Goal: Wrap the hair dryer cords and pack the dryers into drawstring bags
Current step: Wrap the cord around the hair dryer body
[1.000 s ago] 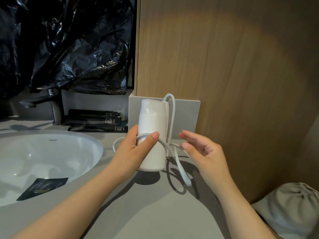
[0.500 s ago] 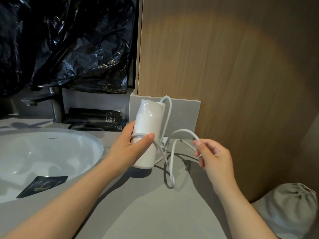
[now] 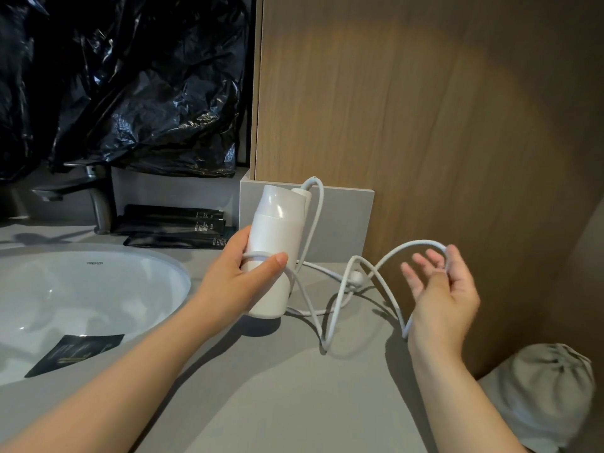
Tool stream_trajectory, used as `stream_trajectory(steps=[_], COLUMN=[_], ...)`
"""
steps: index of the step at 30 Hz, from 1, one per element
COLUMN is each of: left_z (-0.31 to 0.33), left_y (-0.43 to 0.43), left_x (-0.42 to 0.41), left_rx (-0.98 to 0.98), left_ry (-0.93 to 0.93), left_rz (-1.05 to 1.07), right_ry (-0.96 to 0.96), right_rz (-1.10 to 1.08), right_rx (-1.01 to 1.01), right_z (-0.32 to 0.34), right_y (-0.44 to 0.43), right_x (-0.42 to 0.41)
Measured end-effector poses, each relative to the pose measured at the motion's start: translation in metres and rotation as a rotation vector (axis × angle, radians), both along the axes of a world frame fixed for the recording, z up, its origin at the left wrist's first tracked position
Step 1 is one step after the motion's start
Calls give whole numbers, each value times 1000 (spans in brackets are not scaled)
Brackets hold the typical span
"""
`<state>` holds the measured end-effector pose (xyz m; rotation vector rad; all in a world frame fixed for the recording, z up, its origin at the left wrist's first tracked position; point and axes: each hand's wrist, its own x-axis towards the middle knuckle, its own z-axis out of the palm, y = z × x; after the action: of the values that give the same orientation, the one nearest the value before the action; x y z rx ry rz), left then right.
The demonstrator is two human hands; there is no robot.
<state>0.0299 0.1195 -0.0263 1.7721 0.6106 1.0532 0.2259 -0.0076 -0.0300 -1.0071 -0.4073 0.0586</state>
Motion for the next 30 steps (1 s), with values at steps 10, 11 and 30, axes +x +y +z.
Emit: stream_trajectory(steps=[10, 11, 30], left_z=[-2, -2, 0], left_y=[-2, -2, -1], left_x=[2, 2, 3], left_rx=[-7, -12, -85], left_ry=[-19, -18, -7], left_rz=[-42, -44, 44], right_ry=[-491, -467, -1082], right_rz=[108, 84, 89], right_rx=[-729, -764, -530], right_z=[-7, -8, -7], right_y=[7, 7, 4], right_x=[-15, -13, -35])
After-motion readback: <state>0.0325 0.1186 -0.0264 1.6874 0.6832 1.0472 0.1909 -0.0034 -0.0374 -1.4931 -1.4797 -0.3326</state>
